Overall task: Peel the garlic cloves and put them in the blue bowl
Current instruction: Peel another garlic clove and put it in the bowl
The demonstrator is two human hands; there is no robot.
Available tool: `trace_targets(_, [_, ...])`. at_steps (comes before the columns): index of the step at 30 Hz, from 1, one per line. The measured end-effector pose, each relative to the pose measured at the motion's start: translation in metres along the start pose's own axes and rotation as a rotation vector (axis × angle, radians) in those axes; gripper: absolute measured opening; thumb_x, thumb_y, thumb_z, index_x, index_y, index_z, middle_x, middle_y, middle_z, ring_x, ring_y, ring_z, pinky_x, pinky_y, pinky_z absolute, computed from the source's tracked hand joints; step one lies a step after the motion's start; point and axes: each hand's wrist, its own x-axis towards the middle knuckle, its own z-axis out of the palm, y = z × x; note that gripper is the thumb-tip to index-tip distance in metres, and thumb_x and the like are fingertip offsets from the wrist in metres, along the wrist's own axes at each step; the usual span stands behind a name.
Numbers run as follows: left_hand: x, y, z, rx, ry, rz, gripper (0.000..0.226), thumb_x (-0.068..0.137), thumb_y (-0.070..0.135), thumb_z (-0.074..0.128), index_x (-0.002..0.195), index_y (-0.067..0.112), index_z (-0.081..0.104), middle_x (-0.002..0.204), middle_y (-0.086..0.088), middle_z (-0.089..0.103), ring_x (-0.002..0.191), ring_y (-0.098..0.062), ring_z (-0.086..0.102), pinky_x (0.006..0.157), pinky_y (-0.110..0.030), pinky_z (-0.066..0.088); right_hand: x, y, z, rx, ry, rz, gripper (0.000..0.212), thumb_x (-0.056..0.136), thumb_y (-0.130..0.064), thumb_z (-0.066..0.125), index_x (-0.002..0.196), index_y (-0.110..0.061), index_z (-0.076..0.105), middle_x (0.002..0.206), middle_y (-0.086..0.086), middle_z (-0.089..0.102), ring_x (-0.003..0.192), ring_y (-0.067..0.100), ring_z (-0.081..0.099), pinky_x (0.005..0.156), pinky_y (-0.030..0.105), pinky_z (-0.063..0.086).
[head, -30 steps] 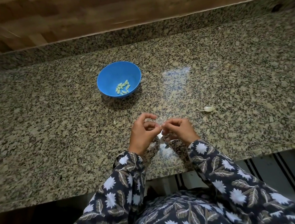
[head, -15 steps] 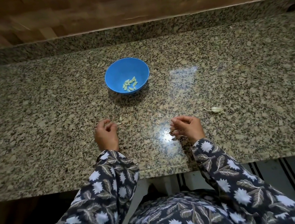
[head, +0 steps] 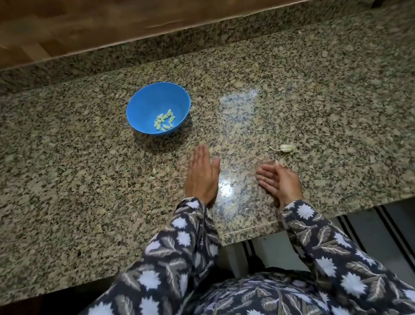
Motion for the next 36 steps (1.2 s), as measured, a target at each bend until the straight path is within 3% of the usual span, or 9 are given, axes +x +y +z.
trace_targets(5, [-0.011,0.021,0.011,0.062,-0.233,0.387,0.057,0.099,0.048,0.023,0.147,0.017,0.023,0.155,-0.004,0.019,0.142,-0.016,0.016,0.117,-0.039,0.018,0.000,0.001,-0.008,0.071,0.020,0.050,0.046,0.101,-0.026,0.031,0.117,0.012,0.051,0.116,0.029,0.057,0.092,0.030,0.062,0.065,0.020,0.054])
trace_targets(10, [-0.049,0.002,0.009,0.134,-0.063,0.566,0.040,0.092,0.024,0.056,0.132,0.019,0.052,0.139,-0.008,0.050,0.123,-0.024,0.051,0.100,-0.033,0.043,-0.001,0.001,0.003,0.093,0.023,0.070,0.045,0.100,-0.024,0.032,0.114,0.013,0.053,0.116,0.031,0.057,0.082,0.026,0.062,0.062,0.019,0.054])
trace_targets(13, [-0.065,-0.020,-0.004,0.091,0.005,0.525,0.039,0.084,0.010,0.066,0.122,0.013,0.060,0.126,-0.009,0.060,0.112,-0.022,0.059,0.097,-0.029,0.043,-0.003,0.005,0.017,0.085,-0.013,0.102,0.043,0.100,-0.023,0.034,0.113,0.014,0.053,0.115,0.030,0.057,0.093,0.030,0.060,0.061,0.020,0.055])
trace_targets(17, [-0.061,-0.032,-0.026,0.156,0.131,0.416,0.027,0.076,0.007,0.074,0.103,0.009,0.069,0.102,-0.008,0.070,0.089,-0.021,0.068,0.082,-0.024,0.050,-0.011,0.010,0.036,0.116,-0.094,0.185,0.041,0.100,-0.022,0.035,0.112,0.012,0.054,0.117,0.028,0.057,0.103,0.033,0.059,0.080,0.032,0.053])
trace_targets(22, [-0.049,0.009,-0.039,-0.423,0.226,-0.273,0.017,0.085,0.005,0.062,0.099,0.010,0.070,0.100,-0.004,0.071,0.084,-0.010,0.065,0.069,-0.012,0.053,-0.022,0.021,0.054,0.230,-0.217,0.359,0.037,0.101,-0.025,0.031,0.101,0.002,0.057,0.114,0.020,0.058,0.109,0.028,0.055,0.087,0.033,0.048])
trace_targets(27, [-0.075,0.063,-0.026,-0.309,0.120,-0.010,0.023,0.091,0.008,0.055,0.109,0.014,0.067,0.106,-0.007,0.068,0.090,-0.016,0.065,0.076,-0.013,0.050,-0.028,0.034,0.055,0.656,-0.281,0.588,0.029,0.098,-0.021,0.038,0.107,0.001,0.056,0.091,0.014,0.061,0.091,0.019,0.062,0.078,0.025,0.053])
trace_targets(30, [-0.084,0.064,-0.017,-0.112,0.053,0.053,0.031,0.095,0.010,0.049,0.124,0.018,0.058,0.124,-0.004,0.061,0.103,-0.019,0.062,0.084,-0.016,0.045,-0.024,0.035,0.054,0.612,-0.303,0.562,0.032,0.099,-0.022,0.036,0.093,0.001,0.059,0.084,0.013,0.065,0.071,0.020,0.068,0.065,0.026,0.058])
trace_targets(33, [-0.087,0.054,-0.022,-0.141,0.144,0.140,0.030,0.090,0.002,0.056,0.117,0.013,0.063,0.124,-0.006,0.061,0.101,-0.022,0.065,0.087,-0.023,0.051,-0.028,0.036,0.054,0.617,-0.324,0.559,0.027,0.096,-0.021,0.043,0.102,0.000,0.059,0.096,0.015,0.063,0.085,0.020,0.063,0.074,0.027,0.056])
trace_targets(36, [-0.084,0.042,-0.028,-0.107,0.218,0.247,0.014,0.084,0.012,0.062,0.095,0.009,0.070,0.100,-0.010,0.064,0.082,-0.020,0.064,0.074,-0.026,0.057,-0.030,0.041,0.056,0.666,-0.298,0.598,0.028,0.094,-0.020,0.048,0.113,-0.001,0.056,0.110,0.016,0.062,0.096,0.022,0.062,0.084,0.032,0.053])
